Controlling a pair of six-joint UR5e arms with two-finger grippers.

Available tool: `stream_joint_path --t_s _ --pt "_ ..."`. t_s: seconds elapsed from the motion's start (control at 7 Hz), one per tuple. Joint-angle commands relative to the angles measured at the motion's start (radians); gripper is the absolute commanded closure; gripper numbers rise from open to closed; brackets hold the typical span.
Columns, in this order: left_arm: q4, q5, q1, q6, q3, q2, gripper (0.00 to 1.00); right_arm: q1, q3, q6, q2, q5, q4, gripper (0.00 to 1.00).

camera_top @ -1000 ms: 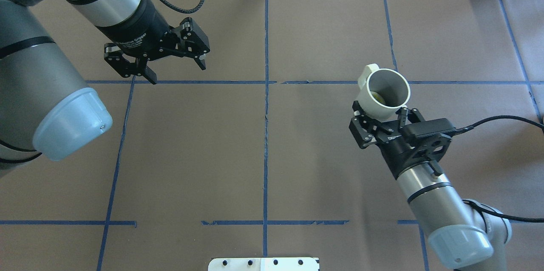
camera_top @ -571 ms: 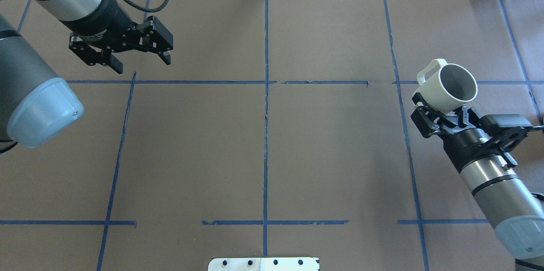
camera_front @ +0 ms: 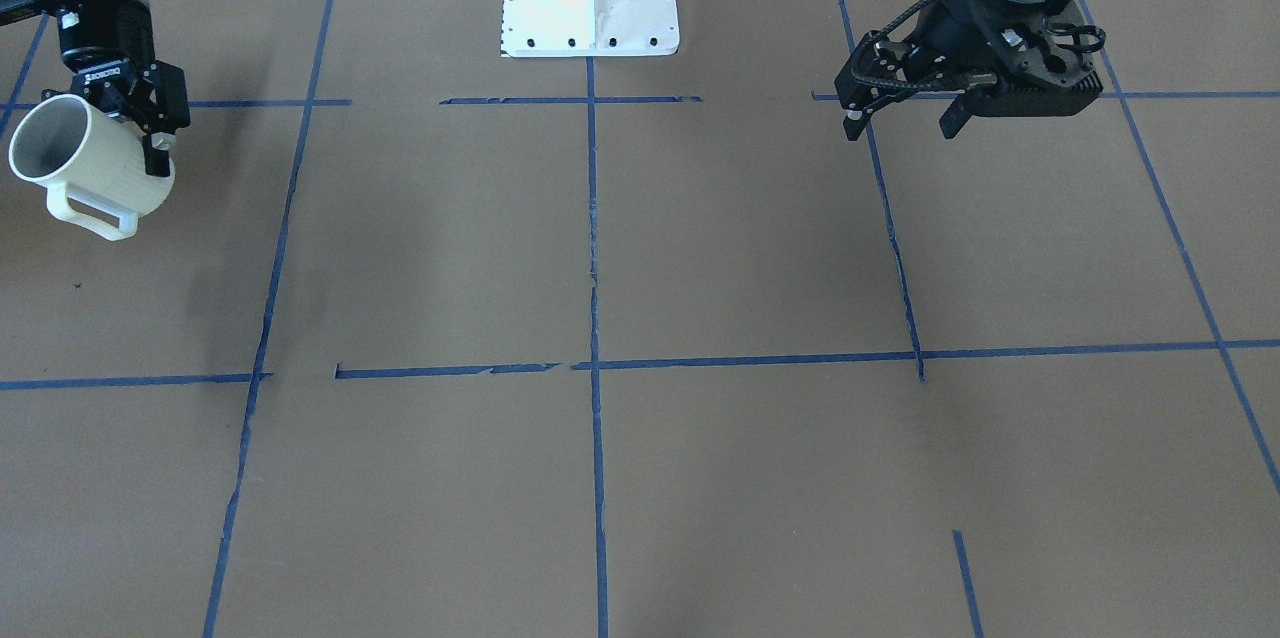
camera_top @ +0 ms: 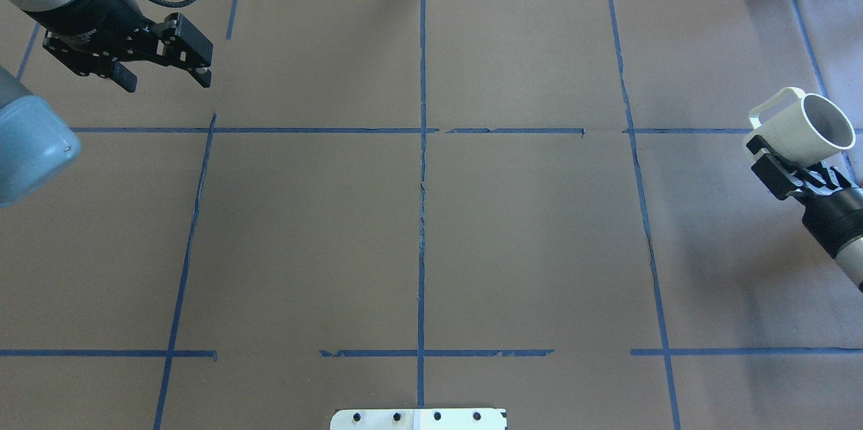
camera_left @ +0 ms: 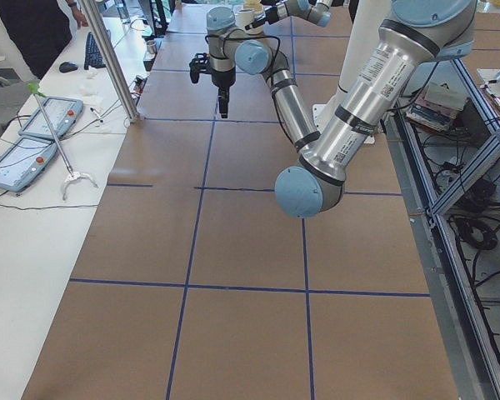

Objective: Left arm hands cup to right arm to dump lemon

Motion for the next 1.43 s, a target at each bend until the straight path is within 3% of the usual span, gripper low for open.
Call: stream_joint_path --t_s 0.0,0.14,0.43,0.86,1.29 --pt "0.004 0.0 -0.011 0.027 -0.006 0.012 0.0 0.095 -0.126 0.119 -0.043 0.126 0.226 1.0" --pt "0.005 0.0 -0.011 0.027 -0.006 0.013 0.0 0.202 -0.198 0.141 -0.043 0.269 0.307 1.0" --pt "0.005 0.001 -0.011 0.027 -0.01 0.013 0.0 0.299 -0.349 0.221 -0.04 0.382 0.476 1.0" --pt "0.011 0.008 -0.011 0.027 -0.018 0.013 0.0 0.53 -0.375 0.476 -0.031 0.678 0.523 1.0" --pt "0.013 0.011 -0.011 0.027 -0.021 0.013 0.0 0.602 -0.397 0.719 -0.025 0.729 0.606 1.0"
